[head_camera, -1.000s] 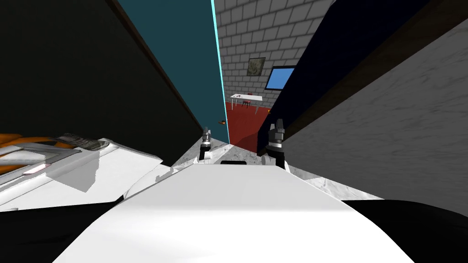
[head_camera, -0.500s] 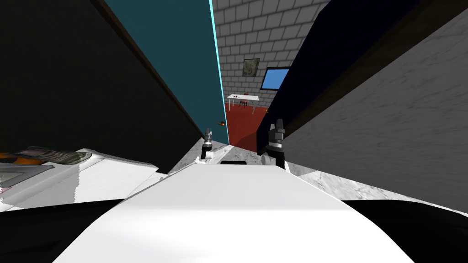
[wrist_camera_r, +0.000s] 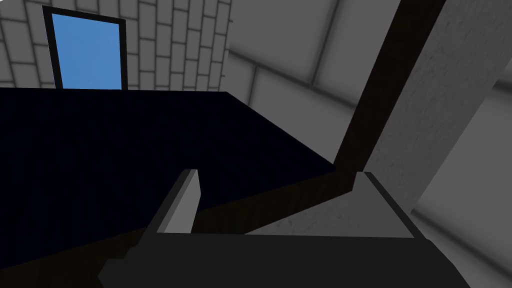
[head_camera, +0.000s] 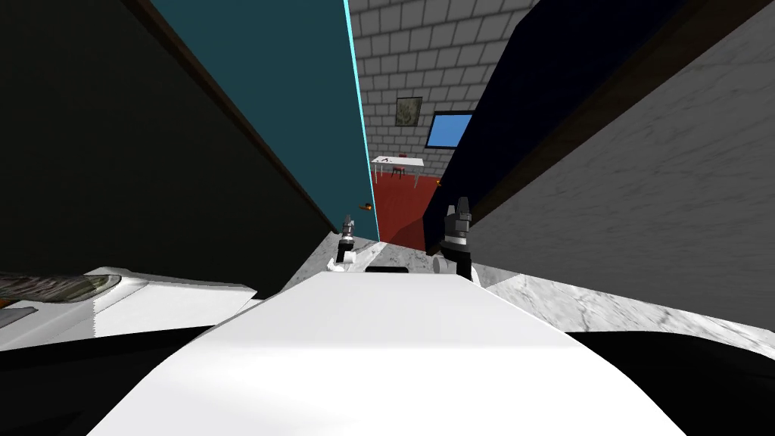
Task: Push the door open
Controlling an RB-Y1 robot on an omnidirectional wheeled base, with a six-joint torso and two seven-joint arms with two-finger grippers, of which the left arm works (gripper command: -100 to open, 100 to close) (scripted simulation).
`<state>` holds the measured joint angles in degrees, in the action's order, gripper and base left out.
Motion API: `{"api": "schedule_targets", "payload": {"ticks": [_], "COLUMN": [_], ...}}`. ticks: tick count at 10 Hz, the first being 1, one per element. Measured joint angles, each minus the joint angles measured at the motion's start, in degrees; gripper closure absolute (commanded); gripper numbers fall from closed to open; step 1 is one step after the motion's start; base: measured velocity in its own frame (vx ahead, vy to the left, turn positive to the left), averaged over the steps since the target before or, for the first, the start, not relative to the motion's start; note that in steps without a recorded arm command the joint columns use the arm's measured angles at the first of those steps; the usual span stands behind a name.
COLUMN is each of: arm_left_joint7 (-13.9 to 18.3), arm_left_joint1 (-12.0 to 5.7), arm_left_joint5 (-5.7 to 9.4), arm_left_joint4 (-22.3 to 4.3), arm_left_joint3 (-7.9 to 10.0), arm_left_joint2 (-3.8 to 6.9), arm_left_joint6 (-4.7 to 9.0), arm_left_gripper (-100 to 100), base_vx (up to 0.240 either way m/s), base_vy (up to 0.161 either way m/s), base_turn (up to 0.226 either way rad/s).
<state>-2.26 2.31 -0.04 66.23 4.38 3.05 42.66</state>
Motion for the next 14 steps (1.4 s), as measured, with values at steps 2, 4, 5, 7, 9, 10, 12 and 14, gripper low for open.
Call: {"api": "schedule_targets", "payload": {"ticks": [2,4,5,7,9,10,12,14], "arm_left_joint7": [-0.07,-0.14,-0.15,-0.35,-0.26,-0.24,-0.12,-0.23], "arm_left_joint1": [-0.76,-2.04,-2.90,-4.84,-5.24,-5.72,-6.91,-8.70], "arm_left_joint5": [-0.02,-0.04,-0.02,0.03,-0.02,0.00,0.03,0.08], "arm_left_joint4": [-2.61,-6.04,-7.93,-12.31,-13.79,-14.83,-17.89,-22.05], "arm_left_joint3": [0.03,0.08,0.16,0.39,0.32,0.37,0.46,0.65], "arm_left_joint2": [-0.24,-0.64,-0.77,-1.28,-1.57,-1.68,-1.99,-2.67], "arm_left_joint6": [0.37,0.72,0.87,1.60,1.24,1.32,1.72,2.43], "arm_left_gripper": [-100,-100,-100,-100,-100,-100,-100,-100], "base_vx": [0.031,0.041,0.029,0.043,0.014,0.021,0.030,0.046], "base_vy": [0.090,0.123,0.103,0.110,0.083,0.089,0.110,0.126], "base_turn": [-0.128,-0.157,-0.139,-0.135,-0.061,-0.110,-0.133,-0.169]}}
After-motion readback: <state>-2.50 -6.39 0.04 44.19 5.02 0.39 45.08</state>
